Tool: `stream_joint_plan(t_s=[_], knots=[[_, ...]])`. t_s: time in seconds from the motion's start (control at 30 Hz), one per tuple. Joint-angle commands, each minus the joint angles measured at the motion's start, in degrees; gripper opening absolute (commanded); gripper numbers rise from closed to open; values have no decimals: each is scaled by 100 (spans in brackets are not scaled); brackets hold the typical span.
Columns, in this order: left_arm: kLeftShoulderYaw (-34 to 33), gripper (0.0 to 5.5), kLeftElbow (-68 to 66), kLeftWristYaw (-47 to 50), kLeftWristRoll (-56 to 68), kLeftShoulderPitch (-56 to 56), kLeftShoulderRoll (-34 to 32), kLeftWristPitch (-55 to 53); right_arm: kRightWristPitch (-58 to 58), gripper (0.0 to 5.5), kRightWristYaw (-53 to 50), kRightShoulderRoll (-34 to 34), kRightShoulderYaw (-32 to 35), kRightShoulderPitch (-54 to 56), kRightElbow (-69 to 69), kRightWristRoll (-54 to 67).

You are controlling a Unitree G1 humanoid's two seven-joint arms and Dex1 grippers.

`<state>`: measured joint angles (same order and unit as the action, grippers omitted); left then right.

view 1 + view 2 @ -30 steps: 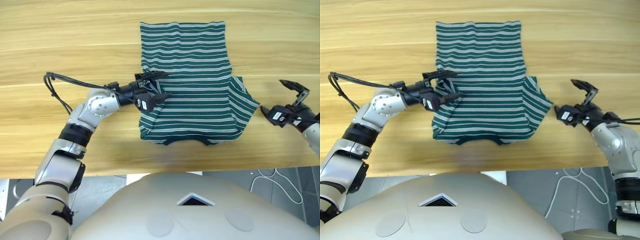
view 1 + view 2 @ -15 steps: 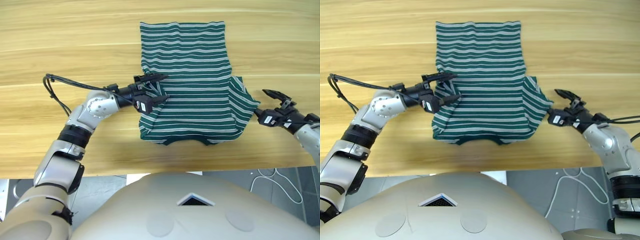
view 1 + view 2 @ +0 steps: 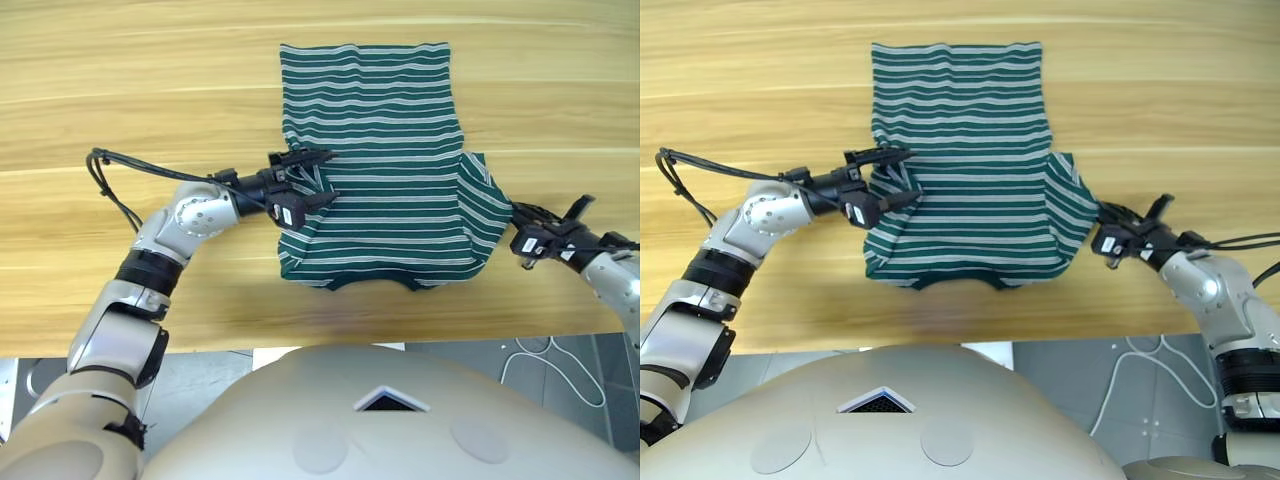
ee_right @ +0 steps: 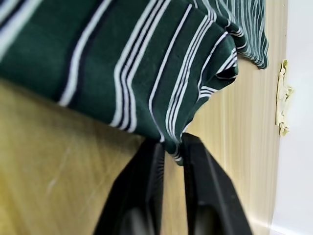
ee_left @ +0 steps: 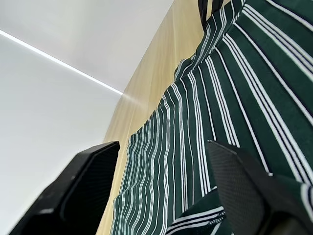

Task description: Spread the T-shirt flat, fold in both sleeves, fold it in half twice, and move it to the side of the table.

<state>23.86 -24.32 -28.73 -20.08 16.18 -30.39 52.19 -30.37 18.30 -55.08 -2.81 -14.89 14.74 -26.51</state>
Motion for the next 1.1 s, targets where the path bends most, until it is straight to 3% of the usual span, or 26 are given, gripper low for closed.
stream_joint_plan(t_s=[0.03,0.53,1.1], knots=[[-58,336,-37,83,-47,98,12,38,-41,1,-20,26,-119,51,101,-155],[-66,336,-51,178,-36,88,81,67,-631,1,-231,127,451,-192,-1070,426],[-81,336,-133,259,-72,122,121,117,-394,1,479,1030,-837,1058,-1323,-31]])
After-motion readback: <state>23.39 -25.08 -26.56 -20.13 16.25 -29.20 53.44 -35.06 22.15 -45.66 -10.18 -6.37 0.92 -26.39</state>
